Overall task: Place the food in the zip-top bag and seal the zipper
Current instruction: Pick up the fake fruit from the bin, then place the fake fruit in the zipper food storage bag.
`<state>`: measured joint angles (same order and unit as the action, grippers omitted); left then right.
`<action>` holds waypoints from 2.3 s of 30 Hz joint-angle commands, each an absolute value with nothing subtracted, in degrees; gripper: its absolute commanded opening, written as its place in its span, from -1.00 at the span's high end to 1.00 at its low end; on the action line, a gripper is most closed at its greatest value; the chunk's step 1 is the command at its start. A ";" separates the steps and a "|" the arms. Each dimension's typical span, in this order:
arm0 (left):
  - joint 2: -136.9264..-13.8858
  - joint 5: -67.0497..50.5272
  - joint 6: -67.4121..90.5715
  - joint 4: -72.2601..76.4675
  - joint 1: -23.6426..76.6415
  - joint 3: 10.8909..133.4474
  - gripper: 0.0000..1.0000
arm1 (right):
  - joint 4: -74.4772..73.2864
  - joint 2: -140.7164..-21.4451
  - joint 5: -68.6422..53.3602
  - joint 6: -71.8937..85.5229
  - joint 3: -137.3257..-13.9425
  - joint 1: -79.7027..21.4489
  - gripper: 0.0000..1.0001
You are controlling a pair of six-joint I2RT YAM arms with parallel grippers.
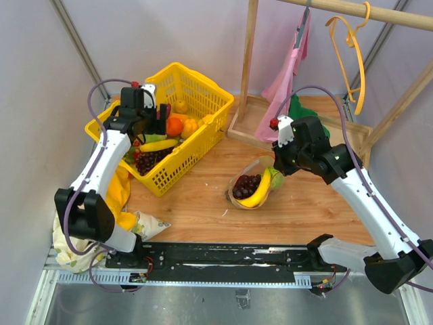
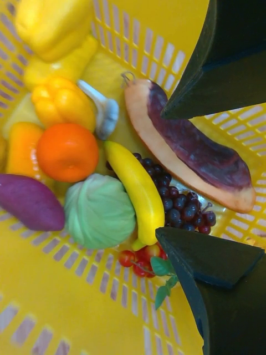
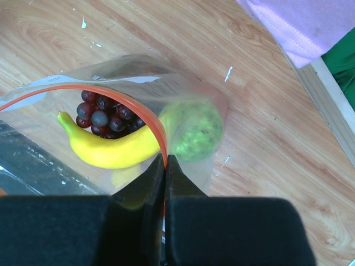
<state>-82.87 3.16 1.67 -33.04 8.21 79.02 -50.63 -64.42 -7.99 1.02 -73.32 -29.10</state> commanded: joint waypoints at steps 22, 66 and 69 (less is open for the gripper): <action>-105.13 -5.48 -17.26 -31.11 4.36 77.46 -0.36 | -47.64 -65.94 -10.95 0.29 -71.58 -29.53 0.98; -86.97 -14.86 -6.88 -31.16 4.21 78.15 0.81 | -48.34 -66.93 -10.14 0.88 -73.02 -29.53 0.99; -83.18 -14.95 -3.92 -28.97 4.17 77.54 0.82 | -48.33 -66.86 -10.11 0.96 -73.06 -29.53 0.99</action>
<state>-87.96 -13.67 -8.45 -32.62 4.58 78.67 -47.86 -66.85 -10.50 1.02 -71.72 -29.10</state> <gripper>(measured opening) 0.384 0.014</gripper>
